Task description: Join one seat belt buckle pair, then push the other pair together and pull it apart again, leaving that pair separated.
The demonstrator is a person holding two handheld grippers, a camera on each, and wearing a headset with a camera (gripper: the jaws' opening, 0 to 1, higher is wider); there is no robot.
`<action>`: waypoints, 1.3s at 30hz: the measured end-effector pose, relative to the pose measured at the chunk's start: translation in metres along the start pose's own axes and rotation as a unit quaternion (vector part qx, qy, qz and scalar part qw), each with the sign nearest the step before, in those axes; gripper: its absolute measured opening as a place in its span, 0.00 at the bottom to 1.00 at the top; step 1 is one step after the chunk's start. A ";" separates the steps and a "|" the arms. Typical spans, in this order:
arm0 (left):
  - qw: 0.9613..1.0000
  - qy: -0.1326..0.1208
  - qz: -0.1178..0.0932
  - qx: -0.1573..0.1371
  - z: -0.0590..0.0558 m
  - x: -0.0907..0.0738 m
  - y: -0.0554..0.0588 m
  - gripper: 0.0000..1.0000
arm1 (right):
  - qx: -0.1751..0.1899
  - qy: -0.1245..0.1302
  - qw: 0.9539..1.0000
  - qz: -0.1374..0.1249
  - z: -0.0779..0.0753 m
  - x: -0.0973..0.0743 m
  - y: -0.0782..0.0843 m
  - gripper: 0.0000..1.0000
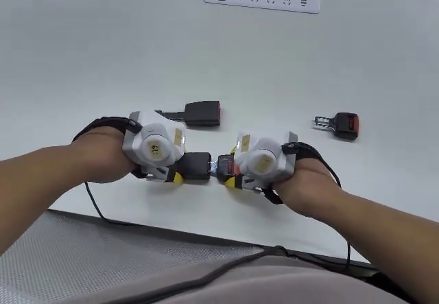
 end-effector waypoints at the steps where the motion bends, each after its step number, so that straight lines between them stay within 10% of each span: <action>1: 1.000 0.000 0.000 -0.001 0.000 0.000 0.000 0.31 | 0.000 0.001 1.000 0.000 0.000 0.000 0.000 0.33; 39: 1.000 0.002 -0.007 -0.008 0.001 -0.003 0.001 0.30 | -0.003 -0.002 1.000 0.005 0.001 0.004 0.000 0.32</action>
Point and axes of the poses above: the centre of the closed fingertips' face, and the gripper's own axes: x roughly forward along the fingers, z roughly to its left, y roughly out of its underside, the point moved 5 cm from there along -x, roughly backward along the fingers, and after that the axes turned 6 degrees about -z, right-handed, at the moved point
